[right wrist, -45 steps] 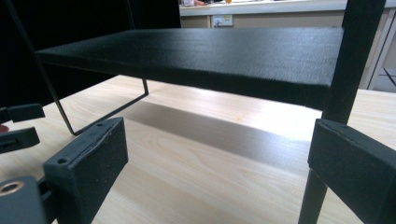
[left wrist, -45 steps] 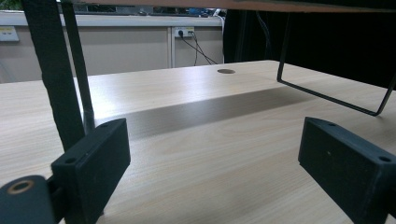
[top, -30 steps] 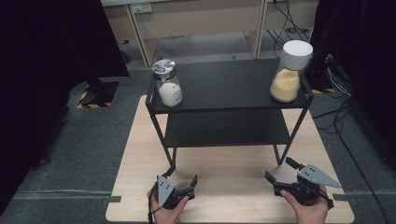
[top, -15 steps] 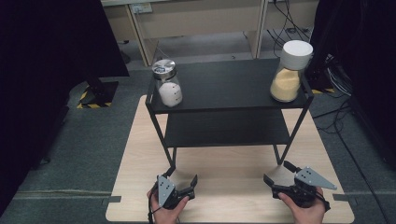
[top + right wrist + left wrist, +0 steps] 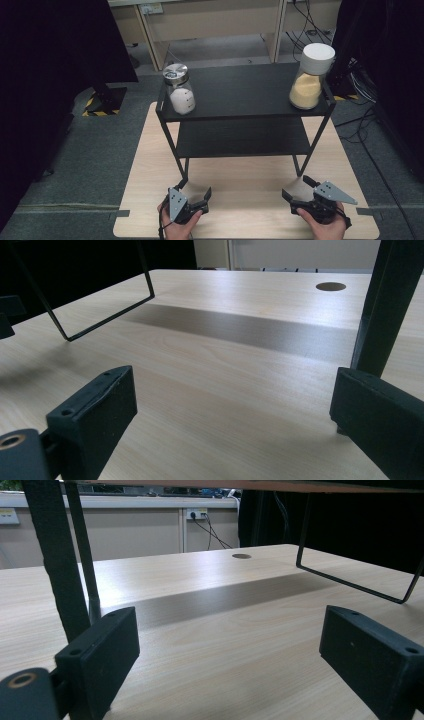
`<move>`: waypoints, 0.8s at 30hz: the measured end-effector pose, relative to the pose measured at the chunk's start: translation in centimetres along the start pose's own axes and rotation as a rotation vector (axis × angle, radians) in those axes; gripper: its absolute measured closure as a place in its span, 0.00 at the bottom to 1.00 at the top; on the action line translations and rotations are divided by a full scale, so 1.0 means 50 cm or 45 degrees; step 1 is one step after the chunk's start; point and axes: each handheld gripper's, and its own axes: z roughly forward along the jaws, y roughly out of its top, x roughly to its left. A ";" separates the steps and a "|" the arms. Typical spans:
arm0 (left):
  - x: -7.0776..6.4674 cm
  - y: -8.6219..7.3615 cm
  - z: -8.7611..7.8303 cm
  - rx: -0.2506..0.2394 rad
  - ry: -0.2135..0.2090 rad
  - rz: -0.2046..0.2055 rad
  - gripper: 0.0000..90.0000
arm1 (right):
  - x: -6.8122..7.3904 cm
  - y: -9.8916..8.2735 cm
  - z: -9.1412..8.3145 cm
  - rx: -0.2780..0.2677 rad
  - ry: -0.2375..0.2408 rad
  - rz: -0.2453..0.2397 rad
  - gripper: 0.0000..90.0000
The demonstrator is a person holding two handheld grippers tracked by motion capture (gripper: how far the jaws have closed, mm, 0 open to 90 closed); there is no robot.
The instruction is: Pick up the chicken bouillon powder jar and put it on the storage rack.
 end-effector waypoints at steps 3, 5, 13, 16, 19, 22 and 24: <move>0.000 0.000 0.000 -0.001 0.000 0.001 0.09 | -0.001 -0.003 0.002 0.005 0.000 0.002 0.06; 0.000 0.000 0.000 0.000 0.000 0.001 0.09 | -0.002 -0.005 0.003 0.006 -0.001 0.004 0.06; 0.000 0.001 0.000 0.002 -0.001 0.003 0.10 | -0.006 -0.013 0.005 0.013 -0.007 0.010 0.06; 0.000 0.000 0.000 0.002 -0.002 0.003 0.09 | -0.008 -0.015 0.006 0.014 -0.010 0.011 0.06; 0.000 0.001 0.000 0.002 -0.002 0.001 0.09 | -0.009 -0.016 0.008 0.021 -0.015 0.012 0.06; 0.000 0.001 0.000 0.002 -0.002 0.002 0.09 | -0.010 -0.019 0.010 0.023 -0.017 0.013 0.06; 0.000 0.001 0.001 0.003 -0.002 0.001 0.09 | -0.011 -0.019 0.011 0.025 -0.020 0.012 0.06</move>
